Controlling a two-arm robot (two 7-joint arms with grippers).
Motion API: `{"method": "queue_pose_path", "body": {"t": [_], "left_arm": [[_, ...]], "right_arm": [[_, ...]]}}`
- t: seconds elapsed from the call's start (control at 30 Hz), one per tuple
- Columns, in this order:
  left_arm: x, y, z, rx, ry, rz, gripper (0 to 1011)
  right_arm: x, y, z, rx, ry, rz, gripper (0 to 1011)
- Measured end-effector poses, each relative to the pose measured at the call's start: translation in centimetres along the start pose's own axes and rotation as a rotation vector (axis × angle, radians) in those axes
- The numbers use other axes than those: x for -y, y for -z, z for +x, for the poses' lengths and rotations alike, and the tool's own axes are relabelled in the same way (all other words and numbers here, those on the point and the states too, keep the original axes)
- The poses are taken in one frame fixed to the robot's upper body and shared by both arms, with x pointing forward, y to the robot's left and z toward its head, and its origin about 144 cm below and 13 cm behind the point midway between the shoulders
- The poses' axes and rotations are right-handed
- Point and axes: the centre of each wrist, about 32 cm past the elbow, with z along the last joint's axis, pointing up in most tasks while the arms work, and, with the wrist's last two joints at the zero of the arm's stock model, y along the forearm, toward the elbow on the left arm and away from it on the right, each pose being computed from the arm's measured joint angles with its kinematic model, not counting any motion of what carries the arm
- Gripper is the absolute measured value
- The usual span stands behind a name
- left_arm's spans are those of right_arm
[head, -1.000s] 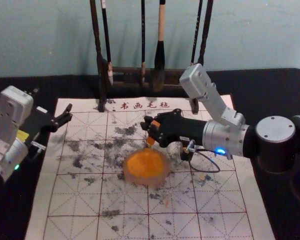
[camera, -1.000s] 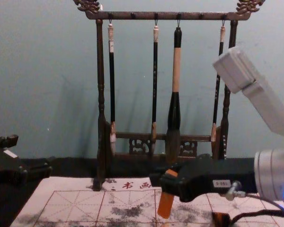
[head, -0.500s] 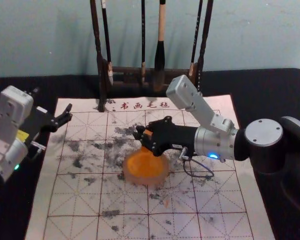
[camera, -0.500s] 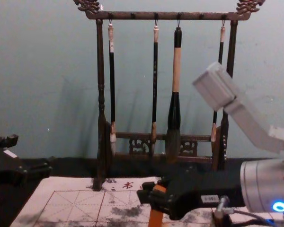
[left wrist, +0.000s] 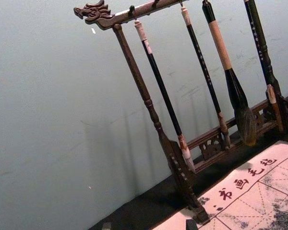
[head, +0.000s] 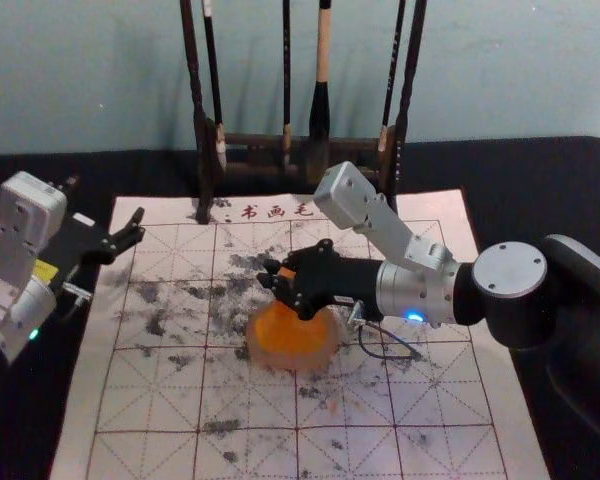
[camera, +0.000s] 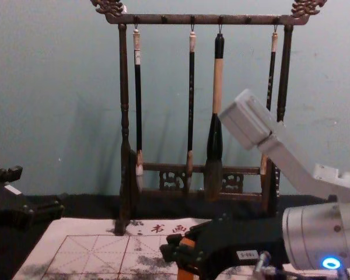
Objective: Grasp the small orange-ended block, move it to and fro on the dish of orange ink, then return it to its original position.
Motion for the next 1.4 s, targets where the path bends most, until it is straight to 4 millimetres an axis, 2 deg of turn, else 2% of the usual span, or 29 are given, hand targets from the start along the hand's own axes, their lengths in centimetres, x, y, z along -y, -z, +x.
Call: {"method": "queue_pose_path", "body": {"t": [0.73, 1.4], "left_arm": [[0.0, 0.0, 0.0, 0.000, 0.000, 0.000, 1001], [0.0, 0.0, 0.0, 0.000, 0.000, 0.000, 1001]], "right_arm": [[1.2, 0.1, -0.2, 0.012, -0.015, -0.010, 111], [1.1, 0.1, -0.4, -0.006, -0.010, -0.022, 111]]}}
